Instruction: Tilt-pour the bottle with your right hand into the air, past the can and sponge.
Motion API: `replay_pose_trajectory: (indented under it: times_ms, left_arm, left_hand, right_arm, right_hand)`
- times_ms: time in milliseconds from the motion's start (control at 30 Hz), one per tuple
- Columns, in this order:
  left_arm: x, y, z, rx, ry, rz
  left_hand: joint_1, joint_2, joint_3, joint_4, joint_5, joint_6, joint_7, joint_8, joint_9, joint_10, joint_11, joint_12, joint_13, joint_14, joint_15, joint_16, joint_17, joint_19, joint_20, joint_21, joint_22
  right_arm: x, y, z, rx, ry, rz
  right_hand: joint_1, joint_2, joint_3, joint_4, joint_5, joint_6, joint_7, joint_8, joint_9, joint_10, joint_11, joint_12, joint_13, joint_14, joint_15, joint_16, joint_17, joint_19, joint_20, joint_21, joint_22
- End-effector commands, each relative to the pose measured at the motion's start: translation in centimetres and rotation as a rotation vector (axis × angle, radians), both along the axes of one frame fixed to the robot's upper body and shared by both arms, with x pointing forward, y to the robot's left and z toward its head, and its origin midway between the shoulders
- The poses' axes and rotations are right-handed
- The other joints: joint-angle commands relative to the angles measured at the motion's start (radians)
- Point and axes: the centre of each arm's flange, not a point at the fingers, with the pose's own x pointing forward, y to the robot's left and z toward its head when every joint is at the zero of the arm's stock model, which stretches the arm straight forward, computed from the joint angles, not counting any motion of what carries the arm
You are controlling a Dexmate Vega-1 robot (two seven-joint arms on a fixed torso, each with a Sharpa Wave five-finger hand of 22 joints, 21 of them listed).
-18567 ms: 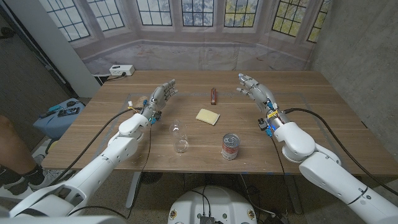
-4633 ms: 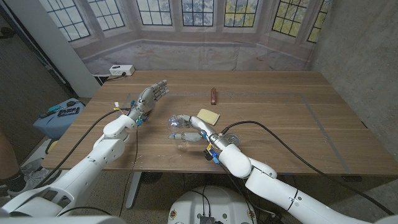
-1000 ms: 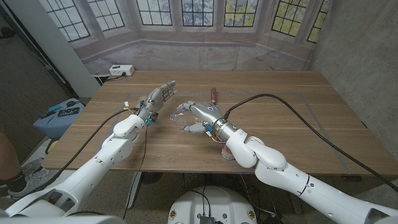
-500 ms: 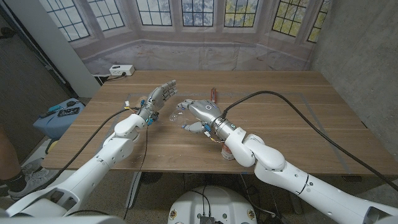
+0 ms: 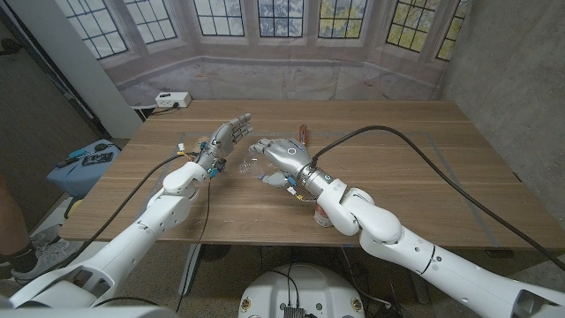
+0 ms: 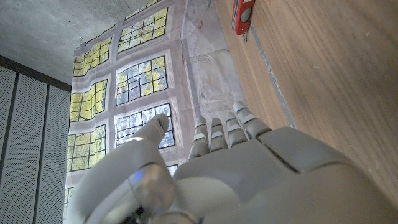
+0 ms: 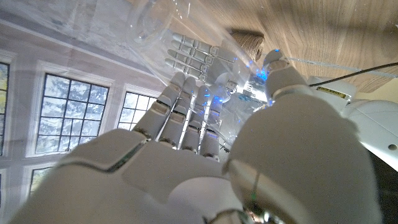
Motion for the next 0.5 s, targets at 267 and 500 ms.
replay_pose_trajectory:
  times_ms: [267, 500]
  left_arm:
    - [0.09, 0.08, -0.24, -0.008, 0.002, -0.005]
    - [0.18, 0.06, -0.34, -0.009, 0.004, -0.008]
  left_hand:
    - [0.014, -0.003, 0.004, -0.005, 0.004, 0.009, -0.004, 0.002, 0.002, 0.004, -0.001, -0.002, 0.002, 0.009, -0.001, 0.001, 0.002, 0.007, -0.002, -0.006, 0.005]
    - [0.013, -0.003, 0.004, -0.005, 0.004, 0.009, -0.003, 0.002, 0.002, 0.004, -0.001, -0.002, 0.002, 0.009, -0.001, 0.001, 0.002, 0.008, -0.002, -0.007, 0.005]
  right_arm:
    - [-0.21, 0.29, -0.08, -0.064, -0.135, -0.07]
    - [-0.31, 0.48, -0.13, -0.096, -0.188, -0.093]
  right_hand:
    - [0.0, 0.006, 0.032, 0.019, -0.001, -0.002, -0.008, 0.009, 0.004, 0.013, -0.013, 0.005, 0.005, 0.011, -0.128, -0.007, 0.009, 0.009, -0.022, 0.0, 0.004]
    - [-0.001, 0.005, 0.035, 0.02, -0.001, -0.006, -0.007, 0.009, 0.004, 0.008, -0.013, 0.004, 0.007, 0.012, -0.128, -0.009, 0.013, 0.013, -0.022, 0.001, 0.004]
